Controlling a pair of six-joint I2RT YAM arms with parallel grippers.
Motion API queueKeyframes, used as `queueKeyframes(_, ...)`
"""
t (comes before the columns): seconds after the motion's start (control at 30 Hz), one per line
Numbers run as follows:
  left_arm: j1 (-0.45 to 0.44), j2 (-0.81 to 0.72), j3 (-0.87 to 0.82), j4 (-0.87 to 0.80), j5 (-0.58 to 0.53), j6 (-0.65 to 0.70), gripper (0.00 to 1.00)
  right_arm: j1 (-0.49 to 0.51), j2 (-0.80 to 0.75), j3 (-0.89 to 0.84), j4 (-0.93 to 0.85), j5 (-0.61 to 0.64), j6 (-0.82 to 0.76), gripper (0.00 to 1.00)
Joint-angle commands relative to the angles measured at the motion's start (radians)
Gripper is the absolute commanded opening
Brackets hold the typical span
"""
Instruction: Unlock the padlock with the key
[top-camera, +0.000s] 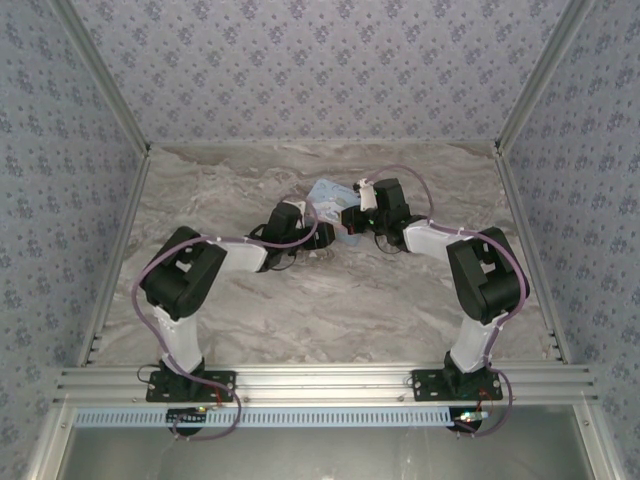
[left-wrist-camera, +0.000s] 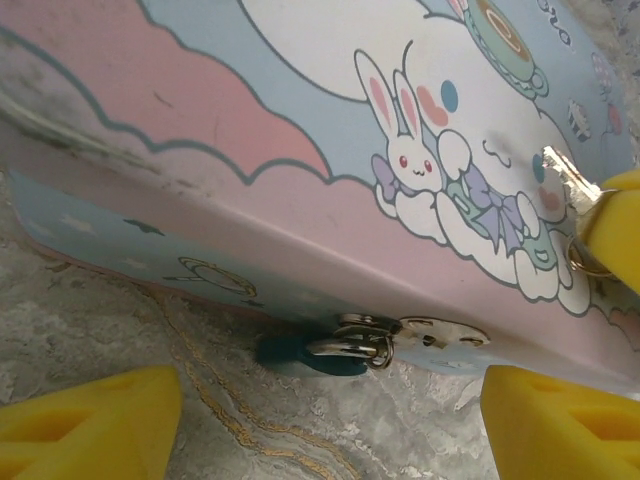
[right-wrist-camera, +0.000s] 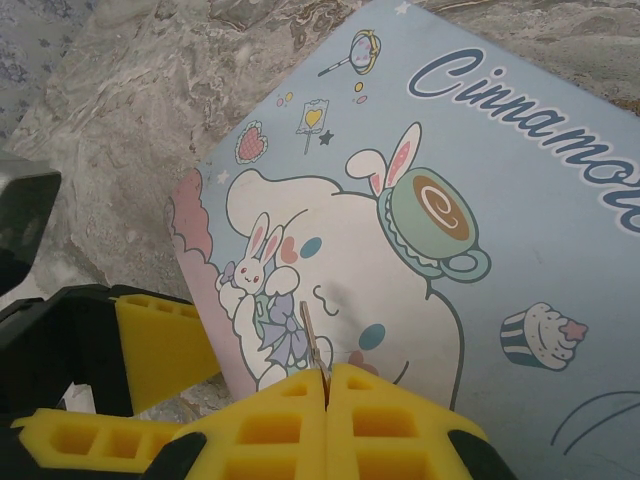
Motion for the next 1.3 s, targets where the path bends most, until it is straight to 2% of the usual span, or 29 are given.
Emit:
queueKeyframes(0.0, 0.005, 0.022, 0.047, 0.052, 0.042, 0.006, 0.78, 0.007, 0.026, -0.033, -0.102, 0.025, -0.017, 0.0)
queueKeyframes(0.3, 0.007, 0.082, 0.084, 0.075, 0.095, -0.002, 0.7, 0.007, 0.028, -0.032, -0.101, 0.023, -0.015, 0.0)
queueKeyframes(0.6, 0.006, 0.098, 0.085, 0.072, 0.118, -0.007, 0.56, 0.008, 0.028, -0.031, -0.099, 0.023, -0.013, 0.0)
queueKeyframes(1.27, -0.012, 0.126, 0.107, 0.077, 0.13, -0.016, 0.48, 0.008, 0.022, -0.035, -0.098, 0.021, -0.011, 0.0)
